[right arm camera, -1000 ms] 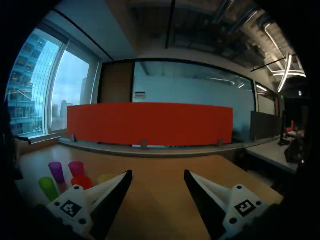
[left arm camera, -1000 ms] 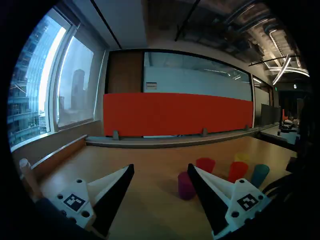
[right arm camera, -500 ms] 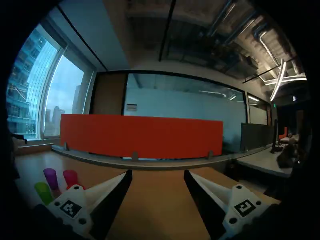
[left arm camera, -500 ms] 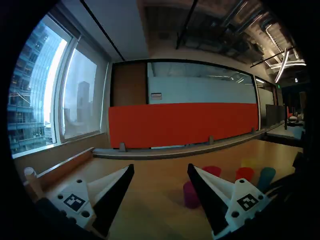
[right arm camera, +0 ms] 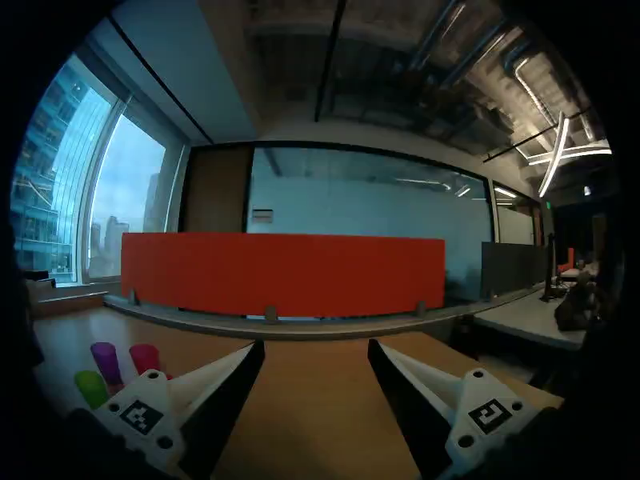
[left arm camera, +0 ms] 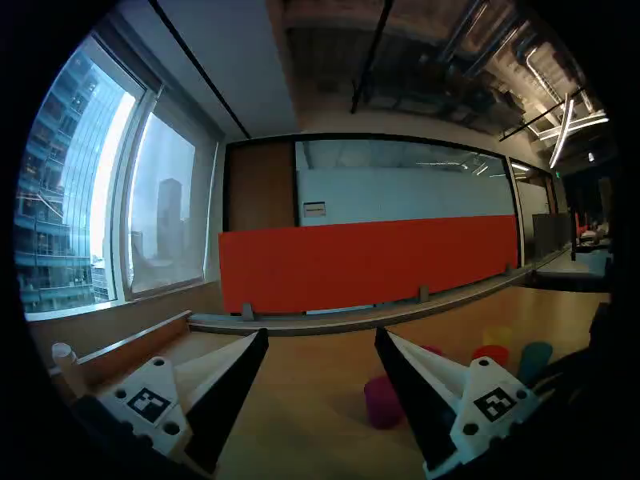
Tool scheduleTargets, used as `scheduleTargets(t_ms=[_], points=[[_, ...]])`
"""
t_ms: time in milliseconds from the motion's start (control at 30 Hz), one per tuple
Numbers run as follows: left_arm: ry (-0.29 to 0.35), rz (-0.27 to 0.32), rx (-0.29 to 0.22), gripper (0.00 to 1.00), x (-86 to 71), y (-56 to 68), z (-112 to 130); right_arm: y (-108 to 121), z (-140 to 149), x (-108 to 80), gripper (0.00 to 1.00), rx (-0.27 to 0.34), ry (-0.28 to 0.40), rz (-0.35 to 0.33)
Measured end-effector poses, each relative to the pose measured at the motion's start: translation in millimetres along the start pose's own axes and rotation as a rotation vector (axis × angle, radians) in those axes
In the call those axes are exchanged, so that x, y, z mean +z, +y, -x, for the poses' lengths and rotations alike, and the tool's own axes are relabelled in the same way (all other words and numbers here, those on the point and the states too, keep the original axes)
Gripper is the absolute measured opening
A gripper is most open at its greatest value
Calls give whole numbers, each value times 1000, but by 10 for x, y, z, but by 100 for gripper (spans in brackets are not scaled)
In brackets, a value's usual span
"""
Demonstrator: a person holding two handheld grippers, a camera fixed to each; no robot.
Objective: Pour water
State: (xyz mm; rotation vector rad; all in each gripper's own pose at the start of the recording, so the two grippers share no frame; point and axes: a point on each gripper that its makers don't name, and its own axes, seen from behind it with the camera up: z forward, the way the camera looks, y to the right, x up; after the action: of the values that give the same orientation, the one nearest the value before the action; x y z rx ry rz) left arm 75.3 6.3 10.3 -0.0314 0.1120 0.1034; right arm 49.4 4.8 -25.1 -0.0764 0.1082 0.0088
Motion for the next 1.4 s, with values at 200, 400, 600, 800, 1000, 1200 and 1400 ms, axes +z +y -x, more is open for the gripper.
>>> scheduleTargets(t_ms=[200, 400, 600, 800, 1000, 1200, 1400], points=[[1, -27, 18, 99, -12, 9, 80, -22, -64, -20, 100, 4, 11, -8], [-13, -38, 3, 99, -23, -3, 231, -42, -135, -45, 100, 7, 19, -10], [-22, -48, -21, 99, -23, -10, 396, -56, -165, -65, 100, 5, 23, -10], [-30, -49, -45, 99, -31, 25, 520, -97, -167, -71, 100, -5, 22, -10], [-39, -49, -52, 99, -77, 17, 612, -108, -163, -89, 100, -4, 18, -8], [-47, -45, -61, 99, -119, 1, 683, -114, -171, -106, 100, 4, 22, -9], [-59, -49, -56, 99, -164, -37, 760, -106, -179, -117, 100, 6, 24, -7]])
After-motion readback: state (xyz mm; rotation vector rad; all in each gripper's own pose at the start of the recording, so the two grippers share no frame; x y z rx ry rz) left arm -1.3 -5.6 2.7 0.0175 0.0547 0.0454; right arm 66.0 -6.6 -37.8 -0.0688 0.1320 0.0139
